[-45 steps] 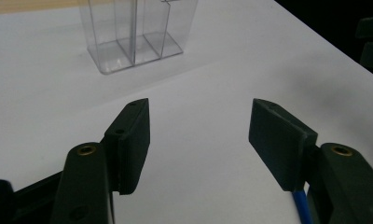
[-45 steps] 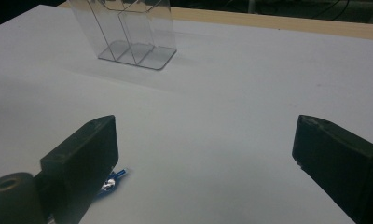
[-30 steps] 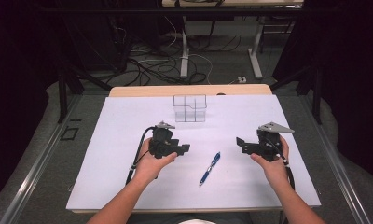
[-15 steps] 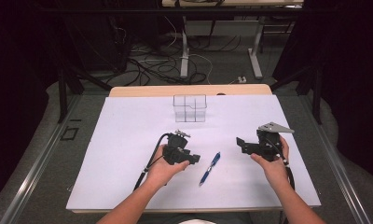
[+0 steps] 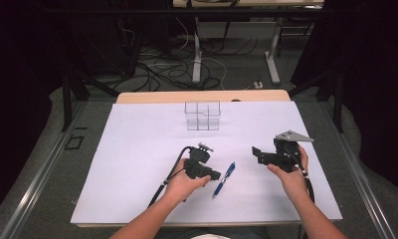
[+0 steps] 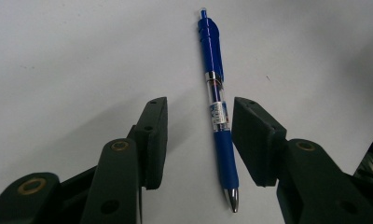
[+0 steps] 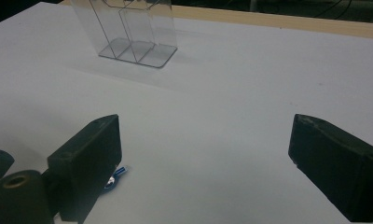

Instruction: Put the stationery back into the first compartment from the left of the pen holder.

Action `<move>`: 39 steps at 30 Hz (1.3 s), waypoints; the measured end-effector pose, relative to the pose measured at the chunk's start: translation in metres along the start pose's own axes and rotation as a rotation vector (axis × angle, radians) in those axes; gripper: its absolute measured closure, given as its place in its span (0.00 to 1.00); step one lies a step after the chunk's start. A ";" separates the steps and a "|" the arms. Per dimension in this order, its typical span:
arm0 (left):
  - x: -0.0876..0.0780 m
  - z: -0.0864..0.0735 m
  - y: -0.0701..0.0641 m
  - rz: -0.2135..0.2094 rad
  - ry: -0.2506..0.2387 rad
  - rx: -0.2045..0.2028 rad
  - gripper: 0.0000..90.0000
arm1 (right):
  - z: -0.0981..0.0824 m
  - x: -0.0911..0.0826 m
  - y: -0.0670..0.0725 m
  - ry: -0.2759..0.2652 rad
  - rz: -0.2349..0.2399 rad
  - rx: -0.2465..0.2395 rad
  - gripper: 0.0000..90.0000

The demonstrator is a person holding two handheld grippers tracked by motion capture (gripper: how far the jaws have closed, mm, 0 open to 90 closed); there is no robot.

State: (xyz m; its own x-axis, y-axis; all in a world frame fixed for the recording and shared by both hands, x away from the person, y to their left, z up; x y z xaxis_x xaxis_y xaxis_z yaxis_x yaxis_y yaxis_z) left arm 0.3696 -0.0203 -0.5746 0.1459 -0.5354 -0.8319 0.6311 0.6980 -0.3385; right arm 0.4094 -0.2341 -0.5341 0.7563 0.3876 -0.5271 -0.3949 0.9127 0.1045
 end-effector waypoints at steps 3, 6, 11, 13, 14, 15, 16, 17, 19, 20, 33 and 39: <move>0.004 0.001 -0.001 -0.005 0.006 -0.006 0.64 | 0.000 0.000 0.000 -0.001 0.000 0.003 0.10; 0.007 0.002 -0.002 -0.012 0.013 -0.018 0.66 | 0.000 0.000 -0.001 0.001 -0.002 0.002 0.10; 0.015 0.004 -0.005 -0.018 0.025 -0.024 0.68 | -0.001 0.000 0.000 0.005 -0.004 0.001 0.10; 0.018 0.004 -0.006 -0.022 0.031 -0.031 0.69 | -0.001 0.000 0.000 0.005 -0.002 0.004 0.10; 0.020 0.004 -0.007 -0.024 0.033 -0.032 0.69 | -0.001 0.001 0.000 0.001 -0.003 0.004 0.10; 0.022 0.005 -0.008 -0.027 0.034 -0.037 0.69 | -0.001 0.000 0.000 0.004 0.000 0.004 0.10; 0.023 0.005 -0.009 -0.030 0.034 -0.045 0.70 | -0.001 0.000 0.000 0.004 0.000 0.004 0.10; 0.024 0.005 -0.009 -0.031 0.038 -0.040 0.70 | -0.001 0.001 0.000 0.005 0.002 0.003 0.10; 0.027 0.005 -0.010 -0.034 0.040 -0.047 0.71 | -0.001 0.001 0.000 0.003 0.005 0.006 0.10; 0.028 0.006 -0.011 -0.037 0.040 -0.051 0.71 | -0.001 0.001 0.000 0.003 0.005 0.005 0.10; 0.036 0.005 -0.015 -0.046 0.050 -0.064 0.77 | -0.002 0.001 0.000 0.007 0.007 0.004 0.10; 0.036 0.004 -0.015 -0.032 0.050 -0.058 0.81 | -0.002 0.002 0.000 0.007 0.003 0.000 0.10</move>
State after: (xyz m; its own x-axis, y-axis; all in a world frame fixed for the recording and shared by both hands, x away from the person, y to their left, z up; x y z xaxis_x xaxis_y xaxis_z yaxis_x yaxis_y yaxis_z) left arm 0.3687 -0.0526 -0.5978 0.0872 -0.5340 -0.8410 0.5893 0.7083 -0.3886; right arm 0.4101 -0.2340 -0.5366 0.7516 0.3891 -0.5326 -0.3972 0.9117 0.1055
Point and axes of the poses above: each handheld gripper's, and its own axes: x roughly forward along the jaws, z roughly out of its top, y roughly to its left, the point moved 7 cm from there along x, roughly forward along the jaws, and after that the axes turned 2 degrees about y, right-handed, at the moved point
